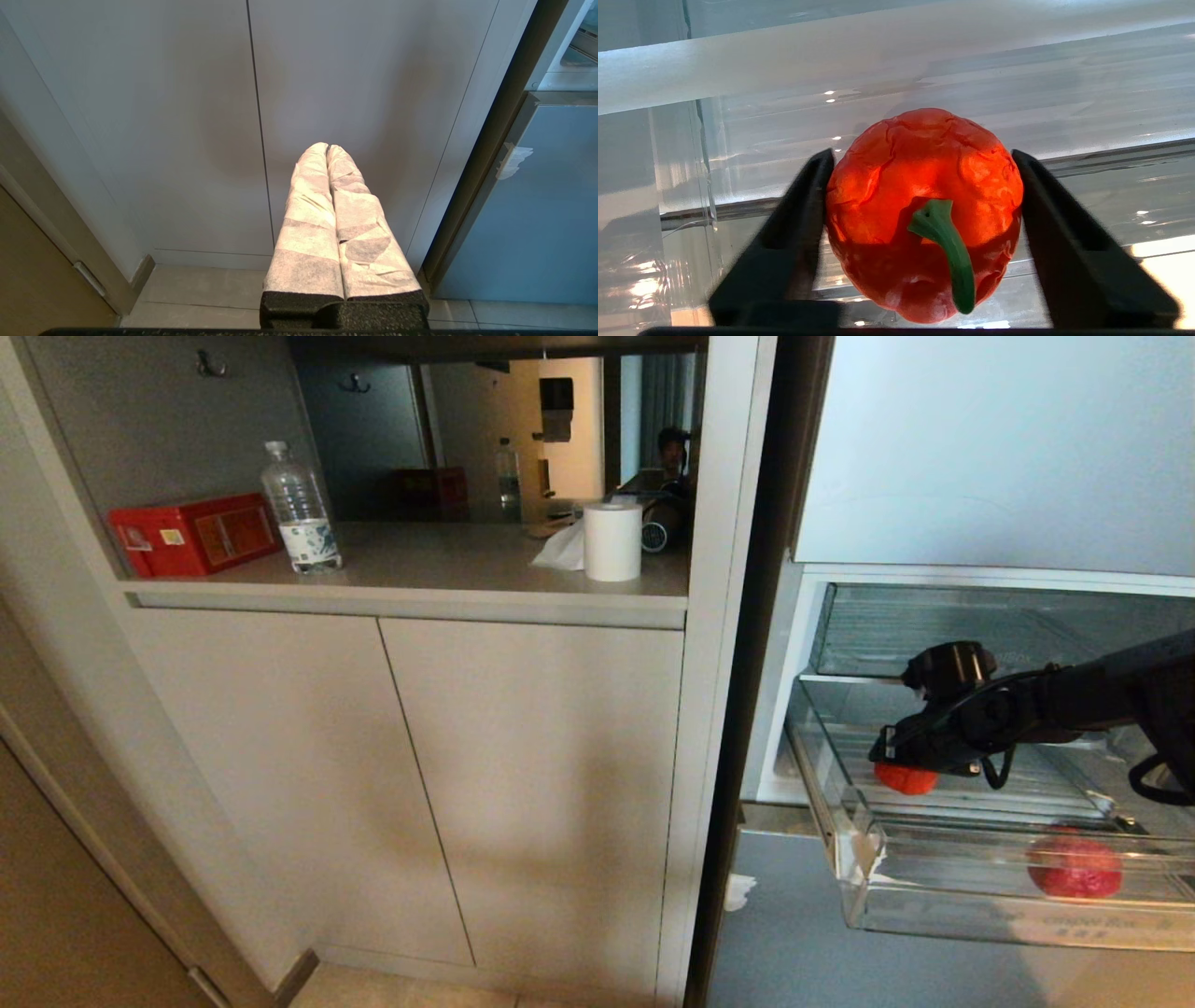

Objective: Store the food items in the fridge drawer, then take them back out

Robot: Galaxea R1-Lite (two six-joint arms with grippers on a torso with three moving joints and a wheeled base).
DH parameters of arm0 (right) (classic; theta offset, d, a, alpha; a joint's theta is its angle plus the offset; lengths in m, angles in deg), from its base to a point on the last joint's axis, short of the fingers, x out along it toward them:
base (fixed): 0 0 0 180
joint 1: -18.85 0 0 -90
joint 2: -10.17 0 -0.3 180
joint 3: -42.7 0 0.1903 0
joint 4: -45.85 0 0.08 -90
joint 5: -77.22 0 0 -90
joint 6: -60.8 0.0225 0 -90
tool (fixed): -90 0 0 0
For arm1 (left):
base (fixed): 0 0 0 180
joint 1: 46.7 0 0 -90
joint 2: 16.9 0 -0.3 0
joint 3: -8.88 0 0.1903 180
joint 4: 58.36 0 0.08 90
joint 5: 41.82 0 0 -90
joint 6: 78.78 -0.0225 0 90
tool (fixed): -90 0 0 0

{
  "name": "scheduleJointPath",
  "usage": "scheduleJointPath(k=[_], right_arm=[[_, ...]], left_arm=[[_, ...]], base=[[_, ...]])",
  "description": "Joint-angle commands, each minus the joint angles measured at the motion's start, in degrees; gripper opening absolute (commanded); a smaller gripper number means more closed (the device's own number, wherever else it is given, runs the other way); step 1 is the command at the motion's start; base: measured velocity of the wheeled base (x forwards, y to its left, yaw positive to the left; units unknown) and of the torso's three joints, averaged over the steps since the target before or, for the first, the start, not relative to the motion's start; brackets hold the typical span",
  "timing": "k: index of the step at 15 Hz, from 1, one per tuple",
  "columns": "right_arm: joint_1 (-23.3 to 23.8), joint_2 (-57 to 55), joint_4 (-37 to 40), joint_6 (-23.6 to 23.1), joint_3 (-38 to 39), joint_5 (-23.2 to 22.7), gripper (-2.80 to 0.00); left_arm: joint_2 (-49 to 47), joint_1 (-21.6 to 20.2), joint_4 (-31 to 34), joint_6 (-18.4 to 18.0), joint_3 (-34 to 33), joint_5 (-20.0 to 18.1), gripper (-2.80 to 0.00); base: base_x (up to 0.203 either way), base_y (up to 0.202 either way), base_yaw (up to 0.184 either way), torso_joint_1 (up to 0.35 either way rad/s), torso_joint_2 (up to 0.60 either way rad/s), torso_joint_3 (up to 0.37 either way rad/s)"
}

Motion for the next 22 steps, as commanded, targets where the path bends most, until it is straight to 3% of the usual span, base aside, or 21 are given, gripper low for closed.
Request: scheduleJointPath(k=[1,7,13,18,22], right_arm=[[0.6,-0.2,0.0,0.1,0.3,0.1,-2.8],[1.0,8.5,0.0,0.0,5.8,-0.1,-2.8],[0.8,27.5,-0.5,-0.1,22.6,-1.2,-2.8],[0.8,46.0,-8.5,-0.4,41.1,-1.6,-2.8],[0.8,64.2,-9.3,-2.4,47.7,-2.5,-2.8]], left_arm=[[0.0,0.0,0.0,0.0,-0.1,0.0,-2.8],[0.0,0.0,0.0,0.0,-0.1,0.0,-2.8],[0.0,0.0,0.0,0.0,-0.1,0.0,-2.8],[0.0,0.0,0.0,0.0,-0.1,0.0,-2.8],[0.0,0.0,0.0,0.1,-0.1,0.0,-2.8]], base=[[0.0,0.0,0.0,0.0,0.0,0.0],[0.0,0.0,0.0,0.0,0.0,0.0],[0.0,0.0,0.0,0.0,0.0,0.0],[0.0,0.0,0.0,0.0,0.0,0.0],[0.0,0.0,0.0,0.0,0.0,0.0]])
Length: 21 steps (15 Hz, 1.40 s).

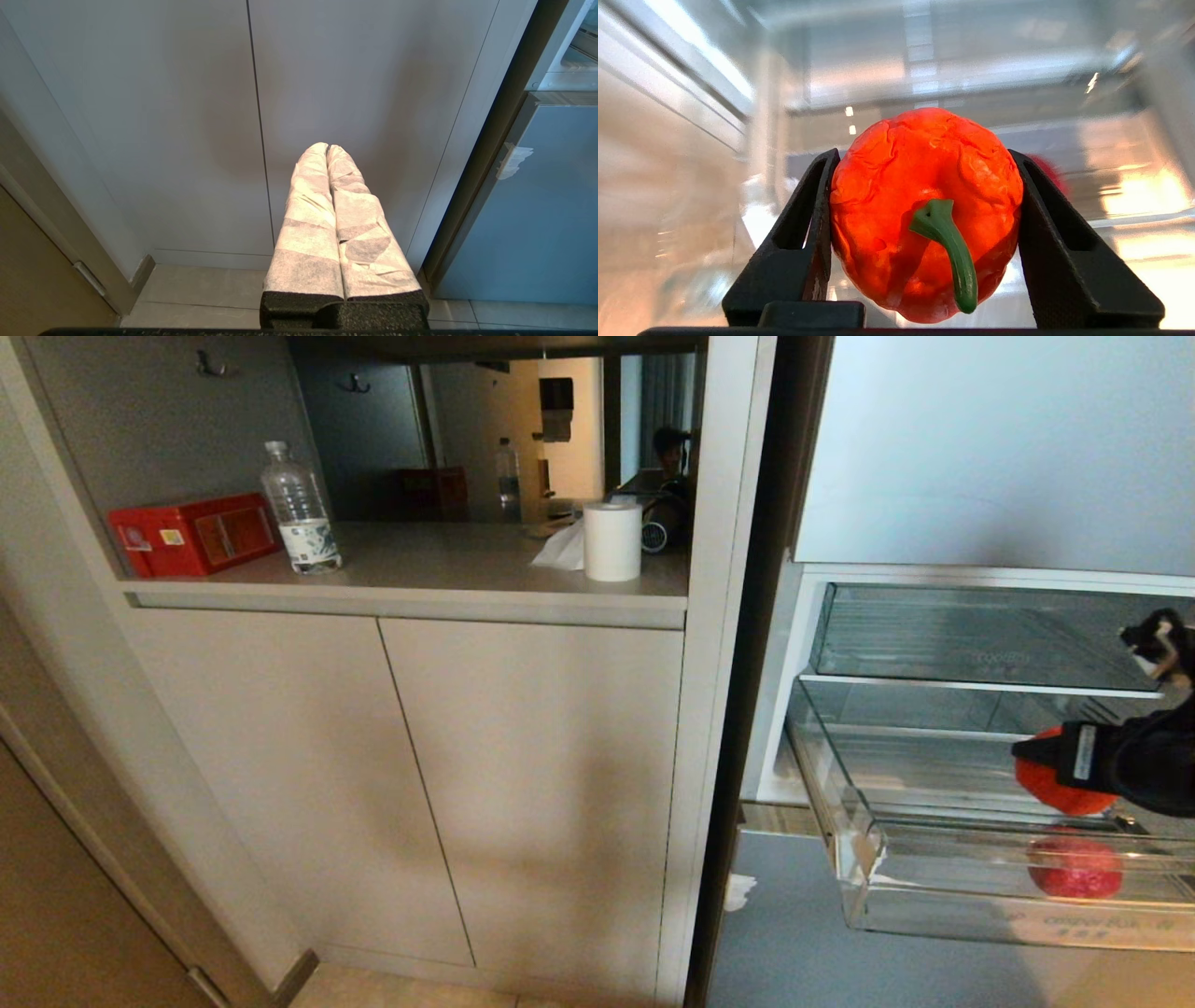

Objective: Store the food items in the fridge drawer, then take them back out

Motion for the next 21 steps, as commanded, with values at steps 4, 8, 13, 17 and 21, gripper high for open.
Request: scheduleJointPath(k=[4,8,13,17,21], right_arm=[[-0.1,35.0,5.6,-4.8,6.4,-0.7,-2.8],[-0.2,59.7,9.0,-7.5,18.1,-3.3,-2.8],[-3.1,71.0,6.5,-12.3,43.4,-2.7,-2.8],[-3.9,81.6,4.7,-14.0,47.8,-5.8,-2.8],[-3.9,82.1,4.1,-7.2,48.6,-4.7,-2.8]], left_arm=[[0.0,0.0,0.0,-0.1,-0.1,0.0,-2.8],[0.0,0.0,0.0,-0.1,-0.1,0.0,-2.8],[0.0,0.0,0.0,-0.1,-0.1,0.0,-2.8],[0.0,0.0,0.0,-0.1,-0.1,0.0,-2.8],[0.0,0.0,0.0,0.0,-0.1,0.0,-2.8]], base=[[0.0,0.0,0.0,0.0,0.0,0.0],[0.0,0.0,0.0,0.0,0.0,0.0],[0.0,0.0,0.0,0.0,0.0,0.0],[0.0,0.0,0.0,0.0,0.0,0.0],[0.0,0.0,0.0,0.0,0.0,0.0]])
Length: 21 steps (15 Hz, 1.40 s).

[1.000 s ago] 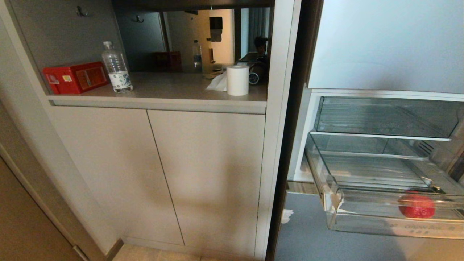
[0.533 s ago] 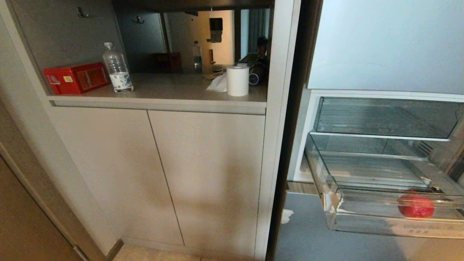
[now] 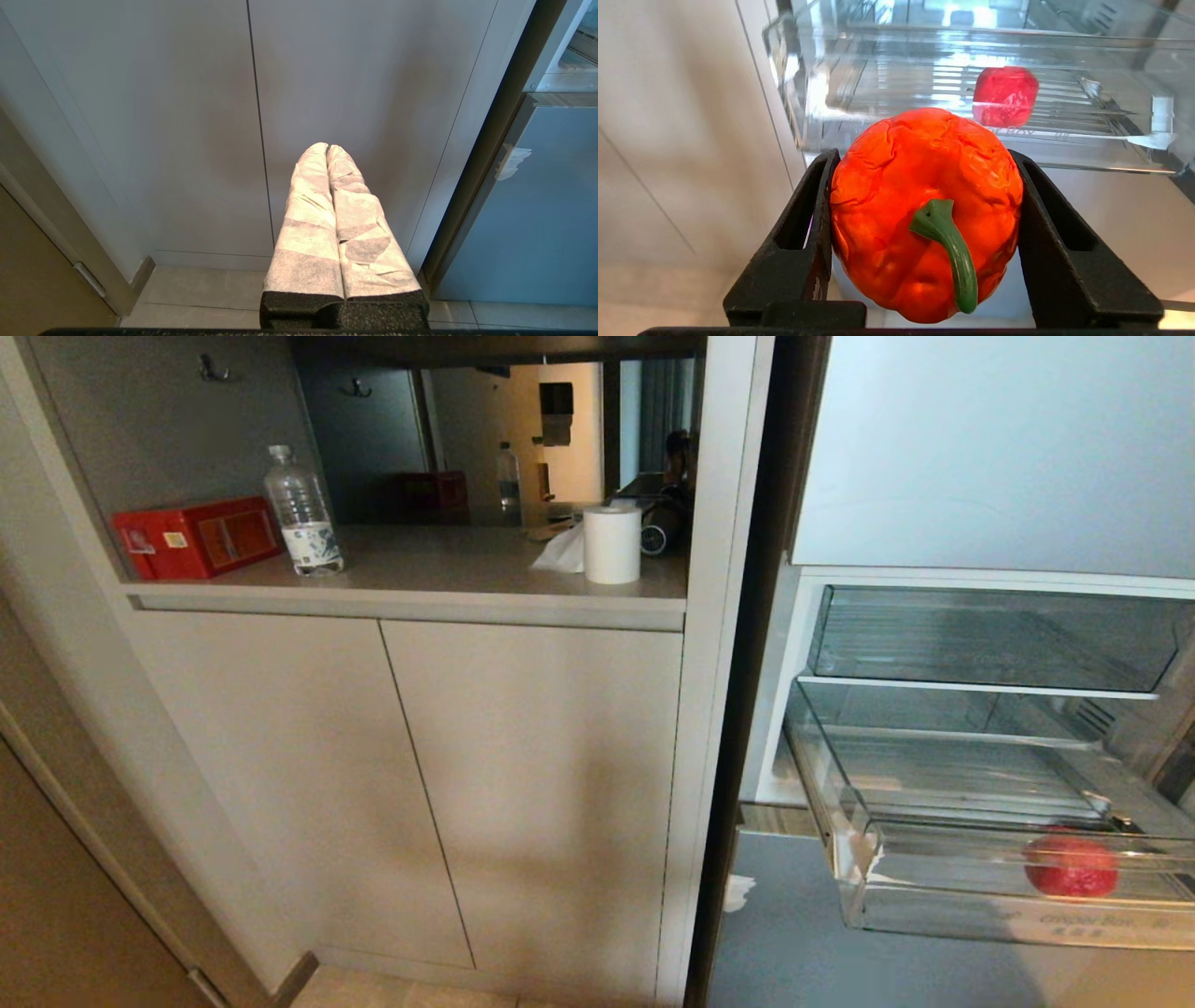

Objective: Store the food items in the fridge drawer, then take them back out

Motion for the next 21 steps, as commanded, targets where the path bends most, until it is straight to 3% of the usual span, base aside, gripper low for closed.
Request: scheduleJointPath(k=[1,12,21], right_arm=[[0.0,1.2,0.2,0.7,0.3,0.2,-2.8],[0.0,1.2,0.3,0.5,0.3,0.2,-2.8],[0.0,1.2,0.3,0.8,0.3,0.3,-2.8]], left_arm=[[0.0,0.0,0.0,0.0,-0.1,0.0,-2.8],[0.0,0.0,0.0,0.0,-0.1,0.0,-2.8],[0.0,0.0,0.0,0.0,-0.1,0.0,-2.8]], base=[[0.0,0.0,0.0,0.0,0.0,0.0],[0.0,0.0,0.0,0.0,0.0,0.0],[0.0,0.008,-0.161,0.002,0.0,0.003]])
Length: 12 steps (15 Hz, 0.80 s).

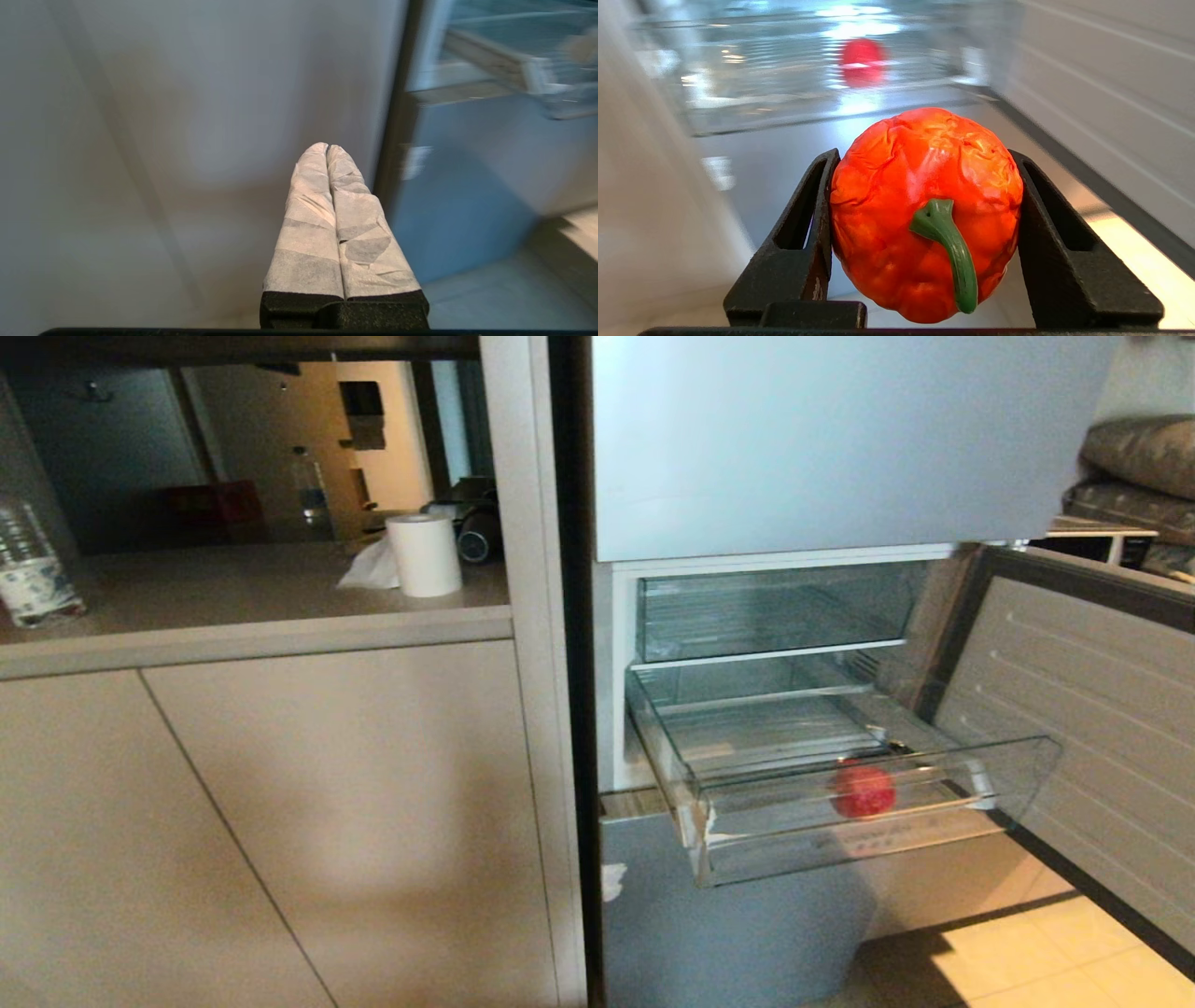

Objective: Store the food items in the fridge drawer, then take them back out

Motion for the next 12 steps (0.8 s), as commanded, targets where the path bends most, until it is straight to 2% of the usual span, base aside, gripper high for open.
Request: scheduleJointPath(k=[1,9,12], right_arm=[[0.0,-0.1,0.0,0.0,0.1,0.0,-2.8],[0.0,-0.1,0.0,-0.2,0.0,-0.1,-2.8],[0.0,-0.1,0.0,-1.2,0.1,-0.6,-2.8]], left_arm=[[0.0,0.0,0.0,0.0,-0.1,0.0,-2.8],[0.0,0.0,0.0,0.0,-0.1,0.0,-2.8],[0.0,0.0,0.0,0.0,-0.1,0.0,-2.8]], base=[[-0.002,0.004,-0.182,0.003,0.0,0.002],[0.0,0.008,-0.174,0.001,0.0,0.004],[-0.001,0.006,-0.1,0.001,0.0,0.001]])
